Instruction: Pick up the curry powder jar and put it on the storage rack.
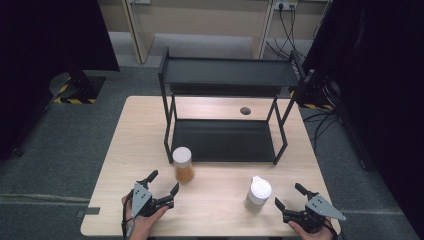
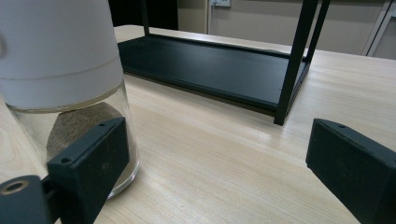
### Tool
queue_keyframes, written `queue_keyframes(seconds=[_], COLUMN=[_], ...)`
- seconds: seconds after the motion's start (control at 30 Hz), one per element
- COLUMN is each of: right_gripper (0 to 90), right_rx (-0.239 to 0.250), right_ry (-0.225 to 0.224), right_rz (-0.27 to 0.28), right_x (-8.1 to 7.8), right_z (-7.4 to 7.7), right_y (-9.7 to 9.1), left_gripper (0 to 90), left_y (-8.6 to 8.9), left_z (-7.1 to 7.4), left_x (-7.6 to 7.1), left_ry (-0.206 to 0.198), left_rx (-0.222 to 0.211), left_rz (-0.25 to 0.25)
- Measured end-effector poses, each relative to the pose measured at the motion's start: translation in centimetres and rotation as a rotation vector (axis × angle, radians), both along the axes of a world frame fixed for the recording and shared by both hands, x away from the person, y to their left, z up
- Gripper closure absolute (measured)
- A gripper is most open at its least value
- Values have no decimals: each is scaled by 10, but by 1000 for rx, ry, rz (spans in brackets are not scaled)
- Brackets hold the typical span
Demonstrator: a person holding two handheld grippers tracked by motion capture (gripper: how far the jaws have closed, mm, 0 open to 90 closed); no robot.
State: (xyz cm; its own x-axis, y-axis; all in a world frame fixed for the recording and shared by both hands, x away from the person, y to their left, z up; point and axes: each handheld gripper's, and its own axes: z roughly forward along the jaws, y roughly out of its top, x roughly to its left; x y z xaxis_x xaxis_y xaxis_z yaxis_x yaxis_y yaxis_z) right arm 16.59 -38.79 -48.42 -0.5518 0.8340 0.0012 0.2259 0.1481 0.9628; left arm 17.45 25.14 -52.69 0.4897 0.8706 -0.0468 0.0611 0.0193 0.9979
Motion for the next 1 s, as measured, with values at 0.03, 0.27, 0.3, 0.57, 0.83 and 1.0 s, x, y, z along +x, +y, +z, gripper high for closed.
queue_keyframes(seconds=[0.03,0.27,0.3,0.57,0.83,1.0], right_gripper=[61,62,62,61,61,61], right_rx=[3,6,7,7,11,16], right_ry=[2,10,11,12,15,18], right_rz=[-1,-10,-9,-6,-3,-2], right_x=[0,1,1,1,3,3], right_z=[0,1,1,1,1,1], right_y=[0,1,0,0,0,0], left_gripper=[120,129,129,136,145,174], left_y=[-1,-9,-11,-19,-24,-26], left_z=[1,14,16,23,22,23], left_x=[1,13,16,31,53,61], left_ry=[-2,-30,-35,-46,-22,-28], left_rx=[-2,12,10,30,26,30], left_rz=[-7,-30,-32,-21,-17,-28])
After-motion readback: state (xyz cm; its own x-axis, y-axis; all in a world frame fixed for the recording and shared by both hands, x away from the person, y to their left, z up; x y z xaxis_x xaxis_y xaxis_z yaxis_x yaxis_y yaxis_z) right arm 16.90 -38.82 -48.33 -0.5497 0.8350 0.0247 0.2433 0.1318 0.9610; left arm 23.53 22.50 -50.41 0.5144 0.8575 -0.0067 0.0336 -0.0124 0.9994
